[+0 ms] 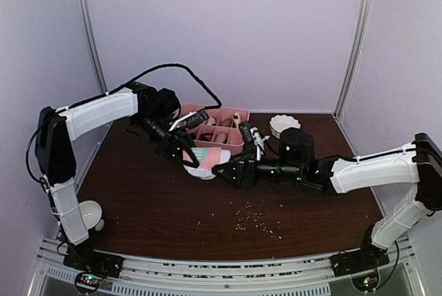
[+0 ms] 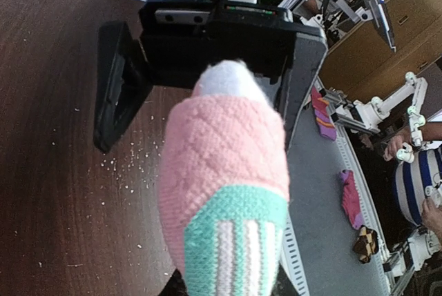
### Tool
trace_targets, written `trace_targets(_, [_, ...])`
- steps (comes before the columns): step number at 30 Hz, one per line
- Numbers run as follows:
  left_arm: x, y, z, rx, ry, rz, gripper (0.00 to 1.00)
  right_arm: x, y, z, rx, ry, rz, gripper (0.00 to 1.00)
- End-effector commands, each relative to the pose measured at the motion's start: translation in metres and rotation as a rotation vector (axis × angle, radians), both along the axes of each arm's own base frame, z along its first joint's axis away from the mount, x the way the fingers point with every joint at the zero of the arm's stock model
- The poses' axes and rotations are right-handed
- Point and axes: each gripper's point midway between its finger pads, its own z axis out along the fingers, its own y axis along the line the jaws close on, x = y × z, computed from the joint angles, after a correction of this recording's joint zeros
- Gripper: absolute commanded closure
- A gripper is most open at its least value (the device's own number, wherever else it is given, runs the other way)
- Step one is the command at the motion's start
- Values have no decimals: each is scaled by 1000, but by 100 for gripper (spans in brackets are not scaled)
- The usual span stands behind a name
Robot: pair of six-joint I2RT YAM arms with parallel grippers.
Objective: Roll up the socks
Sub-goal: Pass from the left arm to the right
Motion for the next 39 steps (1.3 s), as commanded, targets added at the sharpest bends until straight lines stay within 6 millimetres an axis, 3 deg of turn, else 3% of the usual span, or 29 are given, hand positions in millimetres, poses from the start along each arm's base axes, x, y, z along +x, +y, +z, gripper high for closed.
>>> trace_targets(1, [-11, 9, 34, -97, 102, -29, 100, 18, -42, 10, -150, -182, -226, 1])
trace_targets(5, [-14, 10, 36, -100, 107, -31, 100, 14, -48, 52, -61, -271, -242, 0])
trace_targets(11, [-13, 9, 40, -106, 108, -21, 100, 8, -13, 89, -31, -266, -153, 0])
trace_targets(16, [-16, 12, 47, -106, 88, -17, 100, 5, 5, 78, -198, -275, -169, 0])
trace_targets(20, [-15, 12, 54, -117, 57, -9, 100, 10, 10, 76, -104, -143, -221, 1])
trace_targets(24, [-16, 12, 62, -136, 35, -18, 100, -3, 18, 65, -105, -131, -136, 0])
trace_targets(27, [-18, 13, 64, -138, 30, -22, 100, 1, 17, 64, -130, -119, -154, 0])
trace_targets(34, [-19, 14, 68, -150, 24, -28, 100, -12, 37, 63, -102, -79, -41, 31])
trace_targets(35, [-20, 14, 69, -151, 23, -30, 100, -14, 40, 62, -102, -70, -24, 6])
trace_targets(36, [-20, 14, 70, -153, 21, -31, 100, -15, 41, 59, -108, -57, -16, 0])
trace_targets(39, [-21, 15, 70, -151, 20, -33, 100, -10, 38, 56, -117, -38, -62, 1])
